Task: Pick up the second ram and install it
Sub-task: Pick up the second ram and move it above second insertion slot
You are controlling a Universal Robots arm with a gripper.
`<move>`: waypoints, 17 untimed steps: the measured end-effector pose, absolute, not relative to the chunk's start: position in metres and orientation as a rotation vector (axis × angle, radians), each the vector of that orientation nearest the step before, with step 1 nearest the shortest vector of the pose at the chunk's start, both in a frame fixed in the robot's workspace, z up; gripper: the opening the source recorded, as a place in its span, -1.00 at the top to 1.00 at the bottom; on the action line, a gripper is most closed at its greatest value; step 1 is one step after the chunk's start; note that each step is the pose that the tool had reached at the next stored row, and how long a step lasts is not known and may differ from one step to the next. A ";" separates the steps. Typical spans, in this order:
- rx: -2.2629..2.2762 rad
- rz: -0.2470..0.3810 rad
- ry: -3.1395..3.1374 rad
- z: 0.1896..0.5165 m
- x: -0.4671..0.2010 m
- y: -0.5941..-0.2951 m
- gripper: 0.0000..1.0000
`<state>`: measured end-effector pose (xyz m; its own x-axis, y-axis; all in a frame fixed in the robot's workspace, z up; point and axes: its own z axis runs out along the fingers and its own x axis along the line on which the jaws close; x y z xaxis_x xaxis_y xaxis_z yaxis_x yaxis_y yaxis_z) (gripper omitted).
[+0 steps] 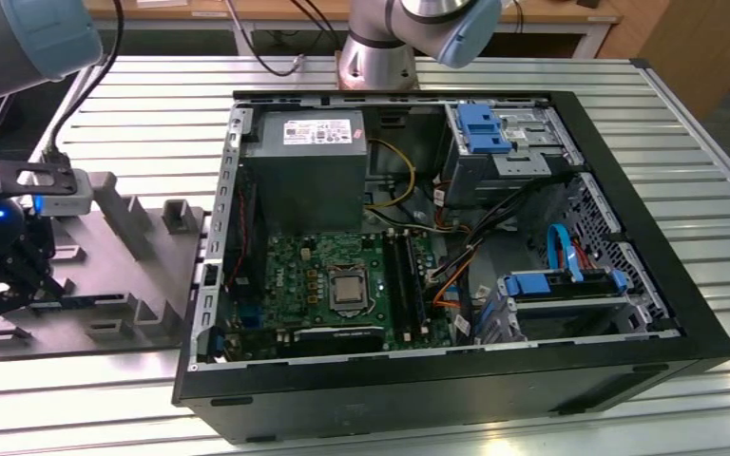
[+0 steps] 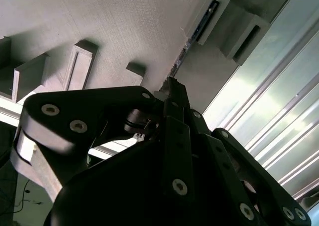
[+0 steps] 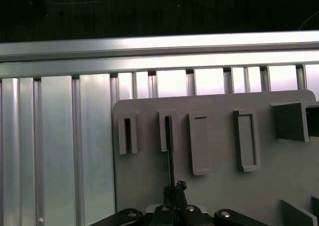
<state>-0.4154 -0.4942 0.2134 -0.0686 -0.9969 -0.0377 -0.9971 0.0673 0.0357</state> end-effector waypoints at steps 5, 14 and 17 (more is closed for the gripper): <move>-2.142 0.081 2.293 0.213 -0.415 -0.494 0.80; -2.142 0.081 2.292 0.213 -0.415 -0.494 0.40; -2.187 0.081 2.251 0.213 -0.415 -0.494 0.40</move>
